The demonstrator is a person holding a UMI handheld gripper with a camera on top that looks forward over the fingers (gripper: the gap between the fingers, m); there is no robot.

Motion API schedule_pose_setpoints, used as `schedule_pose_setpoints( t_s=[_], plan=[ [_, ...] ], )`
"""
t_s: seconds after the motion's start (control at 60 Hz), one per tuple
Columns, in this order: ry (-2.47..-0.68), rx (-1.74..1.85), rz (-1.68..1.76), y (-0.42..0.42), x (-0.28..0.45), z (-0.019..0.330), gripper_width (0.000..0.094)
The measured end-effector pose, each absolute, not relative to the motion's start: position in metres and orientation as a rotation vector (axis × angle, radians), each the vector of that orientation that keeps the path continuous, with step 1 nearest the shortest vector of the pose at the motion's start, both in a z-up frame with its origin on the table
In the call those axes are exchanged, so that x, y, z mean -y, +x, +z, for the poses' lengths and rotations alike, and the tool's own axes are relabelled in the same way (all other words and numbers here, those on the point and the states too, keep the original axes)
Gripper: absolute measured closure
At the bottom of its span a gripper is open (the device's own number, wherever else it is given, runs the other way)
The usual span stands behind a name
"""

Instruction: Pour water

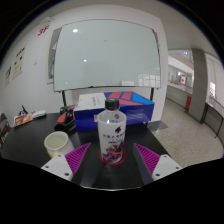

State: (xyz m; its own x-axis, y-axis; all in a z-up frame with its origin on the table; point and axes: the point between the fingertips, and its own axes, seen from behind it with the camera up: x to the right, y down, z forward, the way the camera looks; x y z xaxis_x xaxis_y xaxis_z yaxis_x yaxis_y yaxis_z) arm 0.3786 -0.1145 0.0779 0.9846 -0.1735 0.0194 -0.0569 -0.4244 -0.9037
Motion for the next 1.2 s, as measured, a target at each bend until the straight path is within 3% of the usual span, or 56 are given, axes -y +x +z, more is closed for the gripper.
schedule_pose_setpoints(
  t_s=[0.267, 0.6, 0.833, 1.2],
  plan=[
    [-2.055, -0.14, -0.187, 0.327, 0.27, 0.132, 0.0095],
    [-2.098, -0.125, -0.2, 0.283, 0.43, 0.154, 0.0094],
    [-2.092, -0.083, -0.223, 0.275, 0.465, 0.162, 0.0091],
    [-2.048, -0.08, -0.23, 0.28, 0.458, 0.181, 0.0092]
  ],
)
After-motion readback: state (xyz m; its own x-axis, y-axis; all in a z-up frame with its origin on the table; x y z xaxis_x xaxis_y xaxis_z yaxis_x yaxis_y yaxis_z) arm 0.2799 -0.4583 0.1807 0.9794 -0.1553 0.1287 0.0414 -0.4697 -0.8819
